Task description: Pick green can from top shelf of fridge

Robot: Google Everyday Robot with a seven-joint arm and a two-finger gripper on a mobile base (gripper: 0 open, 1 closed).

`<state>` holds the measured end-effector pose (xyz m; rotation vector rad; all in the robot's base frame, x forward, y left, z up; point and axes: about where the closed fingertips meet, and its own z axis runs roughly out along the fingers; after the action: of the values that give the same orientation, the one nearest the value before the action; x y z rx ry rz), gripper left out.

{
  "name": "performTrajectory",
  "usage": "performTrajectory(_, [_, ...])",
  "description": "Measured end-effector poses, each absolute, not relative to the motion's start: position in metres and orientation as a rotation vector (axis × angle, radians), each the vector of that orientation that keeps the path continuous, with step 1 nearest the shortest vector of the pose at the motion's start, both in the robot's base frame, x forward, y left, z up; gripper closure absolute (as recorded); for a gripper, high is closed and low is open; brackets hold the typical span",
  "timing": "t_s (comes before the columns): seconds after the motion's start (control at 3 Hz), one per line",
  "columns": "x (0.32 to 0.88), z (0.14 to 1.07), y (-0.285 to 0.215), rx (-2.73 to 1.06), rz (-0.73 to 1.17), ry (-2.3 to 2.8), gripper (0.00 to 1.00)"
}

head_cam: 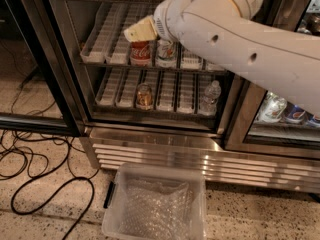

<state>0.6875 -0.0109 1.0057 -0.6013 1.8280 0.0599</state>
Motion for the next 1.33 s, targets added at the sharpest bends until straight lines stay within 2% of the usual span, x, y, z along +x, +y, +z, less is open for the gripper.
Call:
performTrajectory(0.67, [0.738, 1.036, 0.026, -0.486, 0.173, 1.694, 0.0])
performTrajectory(1.33, [0.77, 1.055, 0.019, -0.349, 0.186, 1.655, 0.02])
